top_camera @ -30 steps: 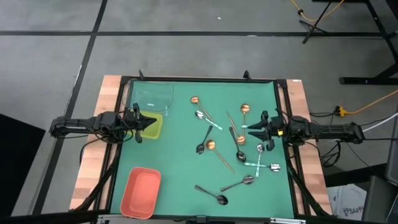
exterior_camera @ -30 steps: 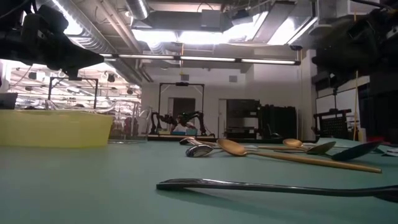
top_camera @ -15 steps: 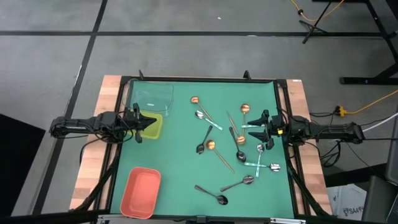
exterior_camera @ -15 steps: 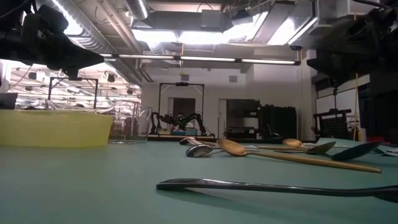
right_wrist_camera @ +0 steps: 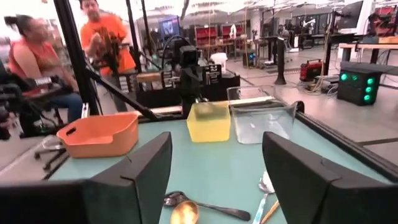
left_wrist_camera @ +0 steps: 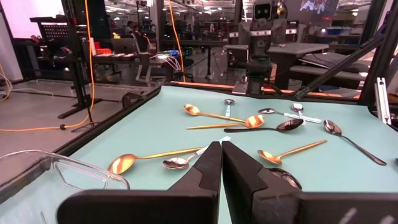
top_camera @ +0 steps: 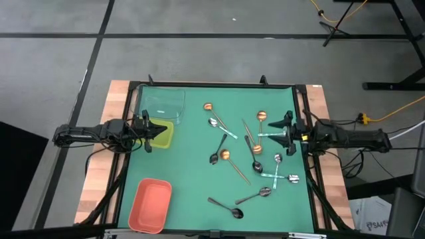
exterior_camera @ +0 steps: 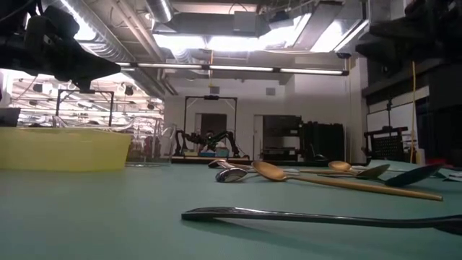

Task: Sort silverware by color (type)
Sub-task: Put the white spoon into the transparent bin

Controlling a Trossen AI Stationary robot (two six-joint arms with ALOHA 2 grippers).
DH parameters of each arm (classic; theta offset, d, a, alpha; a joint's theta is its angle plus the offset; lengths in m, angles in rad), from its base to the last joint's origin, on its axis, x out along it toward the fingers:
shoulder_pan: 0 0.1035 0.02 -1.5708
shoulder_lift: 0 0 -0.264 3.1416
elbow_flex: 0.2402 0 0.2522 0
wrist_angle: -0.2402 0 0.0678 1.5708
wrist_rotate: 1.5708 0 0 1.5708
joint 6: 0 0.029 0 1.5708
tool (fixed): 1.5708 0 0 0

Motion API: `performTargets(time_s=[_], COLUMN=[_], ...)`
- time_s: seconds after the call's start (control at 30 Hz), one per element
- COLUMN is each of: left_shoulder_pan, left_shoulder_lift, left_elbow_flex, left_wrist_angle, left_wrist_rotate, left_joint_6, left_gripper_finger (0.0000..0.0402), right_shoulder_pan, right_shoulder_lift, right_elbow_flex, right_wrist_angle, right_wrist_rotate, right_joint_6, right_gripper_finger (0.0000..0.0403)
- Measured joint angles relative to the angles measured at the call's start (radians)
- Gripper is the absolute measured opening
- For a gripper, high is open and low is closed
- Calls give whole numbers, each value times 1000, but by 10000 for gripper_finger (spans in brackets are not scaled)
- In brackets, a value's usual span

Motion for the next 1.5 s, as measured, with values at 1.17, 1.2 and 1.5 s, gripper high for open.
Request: performTargets(time_s=[1.17, 1.2, 1.5], left_shoulder_pan=[0, 0, 0], left_shoulder_lift=[0, 0, 0], left_elbow_flex=[0, 0, 0], left_wrist_angle=[0, 0, 0], left_wrist_rotate=[0, 0, 0], left_joint_6=[0, 0, 0], left_gripper_finger=[5, 5, 5], right_shoulder_pan=[-2, -2, -2], right_shoulder_lift=[674, 691, 828], right_elbow_flex=[519, 519, 519], right_wrist_angle=[-819, -819, -819], right_wrist_rotate=[243, 243, 243], right_joint_6=[-14, -14, -14], right_gripper_finger=[241, 241, 241])
